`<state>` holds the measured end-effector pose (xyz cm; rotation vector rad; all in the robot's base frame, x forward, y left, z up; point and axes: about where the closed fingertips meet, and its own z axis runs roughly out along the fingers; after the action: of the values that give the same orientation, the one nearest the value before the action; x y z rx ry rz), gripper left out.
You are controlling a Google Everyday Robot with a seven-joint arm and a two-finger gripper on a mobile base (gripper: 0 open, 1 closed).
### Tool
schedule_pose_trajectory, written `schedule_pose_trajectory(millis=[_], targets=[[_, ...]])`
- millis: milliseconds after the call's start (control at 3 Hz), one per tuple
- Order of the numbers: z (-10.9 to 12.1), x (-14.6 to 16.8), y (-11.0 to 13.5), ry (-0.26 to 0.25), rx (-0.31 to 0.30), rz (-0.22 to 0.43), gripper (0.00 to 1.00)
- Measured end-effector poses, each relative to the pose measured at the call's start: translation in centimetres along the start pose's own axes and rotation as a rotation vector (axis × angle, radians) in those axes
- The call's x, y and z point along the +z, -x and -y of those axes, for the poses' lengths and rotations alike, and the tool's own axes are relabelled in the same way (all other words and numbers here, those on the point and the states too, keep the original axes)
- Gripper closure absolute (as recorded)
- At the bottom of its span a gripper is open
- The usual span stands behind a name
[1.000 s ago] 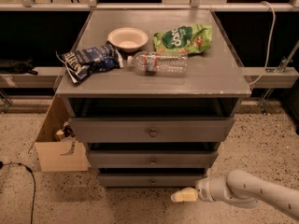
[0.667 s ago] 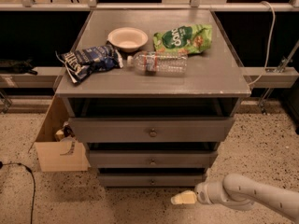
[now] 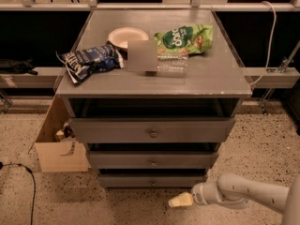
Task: Open bottom drawer
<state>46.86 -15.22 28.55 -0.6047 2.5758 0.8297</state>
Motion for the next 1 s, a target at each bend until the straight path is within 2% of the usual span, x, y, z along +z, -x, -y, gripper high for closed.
schedule_pose_trajectory(millis=[333, 1000], targets=[[0.2, 1.0, -0.2, -0.024, -0.025, 0.034, 0.00], [2.5, 3.3, -1.5, -0.081, -0.022, 0.052, 0.00]])
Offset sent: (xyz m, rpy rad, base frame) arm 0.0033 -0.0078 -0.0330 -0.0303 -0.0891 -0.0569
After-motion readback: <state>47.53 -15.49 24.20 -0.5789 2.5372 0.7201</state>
